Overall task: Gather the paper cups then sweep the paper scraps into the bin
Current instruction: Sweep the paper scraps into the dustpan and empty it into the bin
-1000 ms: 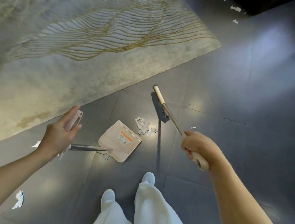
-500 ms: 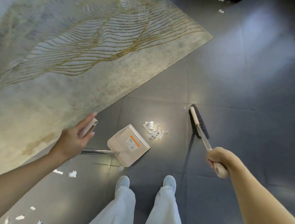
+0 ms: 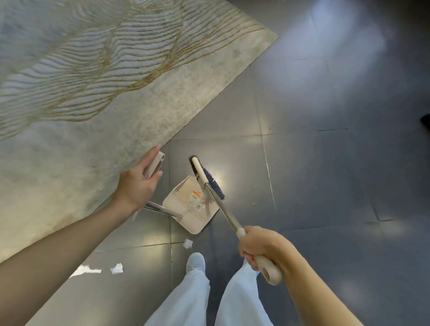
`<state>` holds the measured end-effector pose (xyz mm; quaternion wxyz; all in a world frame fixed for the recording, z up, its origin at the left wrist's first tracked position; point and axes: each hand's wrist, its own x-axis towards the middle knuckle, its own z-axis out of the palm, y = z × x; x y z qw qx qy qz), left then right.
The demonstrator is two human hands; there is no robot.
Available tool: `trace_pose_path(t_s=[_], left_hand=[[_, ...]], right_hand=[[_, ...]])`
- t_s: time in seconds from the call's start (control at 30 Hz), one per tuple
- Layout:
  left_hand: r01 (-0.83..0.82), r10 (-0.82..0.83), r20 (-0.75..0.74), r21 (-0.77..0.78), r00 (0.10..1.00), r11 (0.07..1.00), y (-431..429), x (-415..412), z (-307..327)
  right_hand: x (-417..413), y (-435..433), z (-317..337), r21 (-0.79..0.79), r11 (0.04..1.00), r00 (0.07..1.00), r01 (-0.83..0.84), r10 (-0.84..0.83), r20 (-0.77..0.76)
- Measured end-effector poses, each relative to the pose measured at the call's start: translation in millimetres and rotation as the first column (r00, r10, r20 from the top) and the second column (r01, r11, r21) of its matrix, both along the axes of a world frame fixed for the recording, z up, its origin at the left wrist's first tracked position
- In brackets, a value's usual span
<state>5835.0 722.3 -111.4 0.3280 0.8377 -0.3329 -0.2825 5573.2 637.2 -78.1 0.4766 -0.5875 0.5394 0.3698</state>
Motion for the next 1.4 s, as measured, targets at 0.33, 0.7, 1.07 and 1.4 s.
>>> trace_pose_path(t_s=[0.33, 0.7, 1.07, 1.4], left_hand=[[0.034, -0.034, -0.024, -0.017, 0.999, 0.999, -11, -5, 5], [-0.078, 0.078, 0.006, -0.072, 0.997, 0.994, -98, -53, 7], [-0.196, 0.195, -0.018, -0.018, 0.981, 0.980, -186, -94, -6], [-0.357, 0.358, 0.020, -0.045, 0.934, 0.933, -206, -87, 6]], right_hand=[[-34, -66, 62, 0.153, 0.887, 0.886, 0.436, -0.453, 0.100], [-56, -191, 23, -0.305, 0.943, 0.985, 0.137, -0.096, 0.146], [-87, -299, -40, -0.221, 0.968, 0.984, 0.118, -0.144, -0.104], [-55, -358, 0, -0.381, 0.920, 0.995, -0.089, 0.068, -0.068]])
